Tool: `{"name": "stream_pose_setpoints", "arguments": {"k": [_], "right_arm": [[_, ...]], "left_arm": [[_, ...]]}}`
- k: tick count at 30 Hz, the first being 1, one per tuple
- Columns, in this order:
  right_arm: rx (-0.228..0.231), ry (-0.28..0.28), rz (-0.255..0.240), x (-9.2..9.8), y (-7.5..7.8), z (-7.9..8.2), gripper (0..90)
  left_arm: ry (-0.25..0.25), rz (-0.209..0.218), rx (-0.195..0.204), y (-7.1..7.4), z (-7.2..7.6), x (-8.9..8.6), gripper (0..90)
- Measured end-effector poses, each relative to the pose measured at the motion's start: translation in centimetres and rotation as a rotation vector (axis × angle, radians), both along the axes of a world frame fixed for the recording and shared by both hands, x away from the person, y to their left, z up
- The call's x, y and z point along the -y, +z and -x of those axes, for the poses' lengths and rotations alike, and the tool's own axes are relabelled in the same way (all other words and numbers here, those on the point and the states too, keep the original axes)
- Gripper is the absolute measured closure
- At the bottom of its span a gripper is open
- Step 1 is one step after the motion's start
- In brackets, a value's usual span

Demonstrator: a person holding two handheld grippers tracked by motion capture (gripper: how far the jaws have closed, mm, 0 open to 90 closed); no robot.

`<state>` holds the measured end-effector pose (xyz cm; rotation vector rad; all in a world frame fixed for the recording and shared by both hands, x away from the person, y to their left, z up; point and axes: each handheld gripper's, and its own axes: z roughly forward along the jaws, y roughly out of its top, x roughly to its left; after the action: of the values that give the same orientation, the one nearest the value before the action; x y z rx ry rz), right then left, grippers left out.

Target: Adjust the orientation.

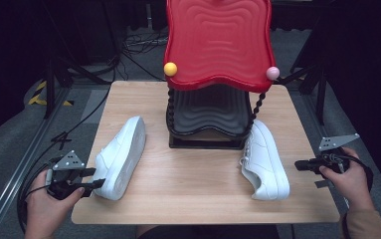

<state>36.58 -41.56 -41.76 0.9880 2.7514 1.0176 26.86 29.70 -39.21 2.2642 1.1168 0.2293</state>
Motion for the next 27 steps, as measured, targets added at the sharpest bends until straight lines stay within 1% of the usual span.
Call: {"name": "stream_pose_setpoints", "arguments": {"k": [1, 3, 9, 11, 12, 14, 15, 17, 18, 21, 24, 25, 26, 27], "right_arm": [[-0.002, 0.012, -0.002, -0.08, 0.05, 0.12, 86.4], [-0.001, 0.020, -0.003, -0.03, 0.11, 0.23, 86.2], [0.002, 0.024, -0.008, 0.02, 0.32, 0.46, 85.9], [-0.004, 0.026, -0.004, -0.05, 0.29, 0.56, 85.4], [-0.002, 0.026, -0.004, -0.05, 0.27, 0.58, 85.2], [-0.005, 0.024, 0.000, -0.04, 0.25, 0.66, 86.9], [-0.005, 0.020, 0.007, 0.01, 0.23, 0.68, 88.0], [-0.010, 0.003, 0.013, 0.20, 0.21, 0.68, 88.6], [-0.010, 0.003, 0.013, 0.20, 0.21, 0.68, 88.6], [-0.014, 0.012, 0.003, 0.39, 0.21, 0.77, 88.6], [-0.016, 0.016, 0.004, 0.33, 0.14, 0.82, 88.6], [-0.018, 0.019, 0.003, 0.31, 0.12, 0.84, 88.6], [-0.020, 0.021, -0.007, 0.31, 0.10, 0.86, 88.6], [-0.029, 0.009, -0.017, 0.35, 0.10, 0.88, 88.6]], "left_arm": [[-0.012, -0.005, 0.004, 0.05, -0.08, -0.01, 50.9], [-0.013, 0.008, -0.002, 0.13, -0.06, 0.08, 52.0], [-0.029, 0.016, 0.000, 0.19, -0.17, 0.08, 54.3], [-0.035, 0.027, 0.004, 0.12, -0.21, 0.14, 59.0], [-0.037, 0.021, 0.006, 0.13, -0.19, 0.17, 67.3], [-0.033, -0.032, 0.032, 0.08, -0.22, 0.45, 85.6], [-0.025, -0.034, 0.035, 0.08, -0.24, 0.53, 89.7], [-0.031, -0.037, 0.036, 0.09, -0.34, 0.66, 89.8], [-0.031, -0.037, 0.036, 0.09, -0.34, 0.66, 89.8], [-0.047, -0.015, 0.048, 0.21, -0.43, 0.56, 89.9], [-0.051, -0.015, 0.045, 0.22, -0.50, 0.66, 89.9], [-0.059, -0.005, 0.044, 0.15, -0.57, 0.76, 89.9], [-0.062, 0.000, 0.043, 0.11, -0.64, 0.83, 89.9], [-0.056, 0.005, 0.045, 0.03, -0.73, 0.88, 89.9]]}}
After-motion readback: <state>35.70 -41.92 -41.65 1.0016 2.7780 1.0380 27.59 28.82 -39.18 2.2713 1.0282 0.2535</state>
